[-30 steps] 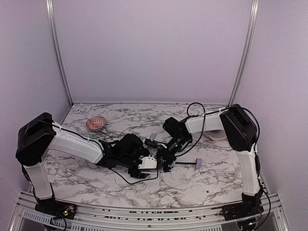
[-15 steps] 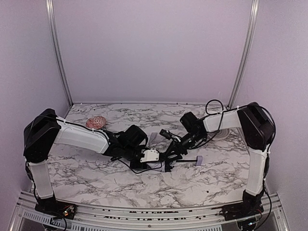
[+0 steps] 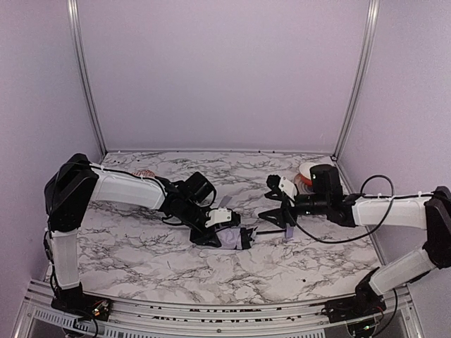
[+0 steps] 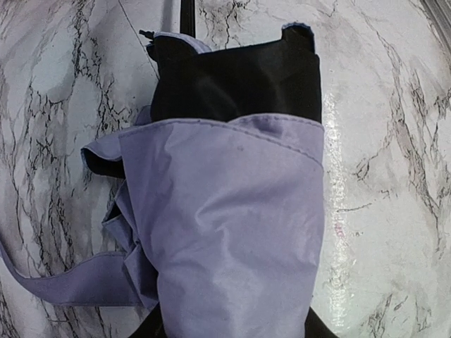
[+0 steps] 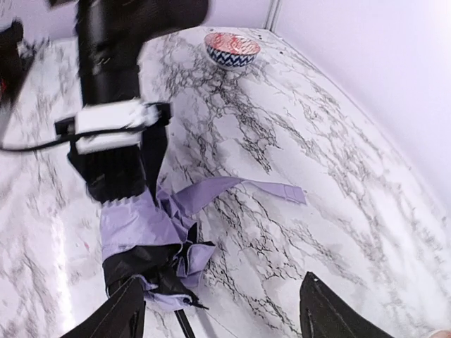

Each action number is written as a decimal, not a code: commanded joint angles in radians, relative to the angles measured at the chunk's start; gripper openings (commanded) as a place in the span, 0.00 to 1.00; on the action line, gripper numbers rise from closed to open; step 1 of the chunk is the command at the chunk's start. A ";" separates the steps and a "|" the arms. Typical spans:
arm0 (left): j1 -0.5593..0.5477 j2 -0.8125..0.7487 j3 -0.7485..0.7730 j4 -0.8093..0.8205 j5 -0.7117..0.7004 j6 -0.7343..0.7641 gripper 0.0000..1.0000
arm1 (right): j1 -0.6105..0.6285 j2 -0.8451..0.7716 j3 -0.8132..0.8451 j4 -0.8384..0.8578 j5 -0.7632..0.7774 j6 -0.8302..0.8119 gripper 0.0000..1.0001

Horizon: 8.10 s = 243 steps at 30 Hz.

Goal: Put away the umbrella

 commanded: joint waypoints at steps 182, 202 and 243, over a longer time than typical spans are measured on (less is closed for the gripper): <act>-0.006 -0.697 -0.002 -0.115 0.227 -0.219 0.00 | -0.093 0.514 0.340 0.569 -0.033 0.265 0.00; -0.137 -0.428 -0.037 -0.558 0.299 0.274 0.00 | -0.064 0.162 0.377 0.311 -0.332 -0.387 0.00; 0.086 0.167 0.088 -0.379 0.296 -0.014 0.11 | 0.341 0.258 -0.171 0.855 0.144 -0.423 0.00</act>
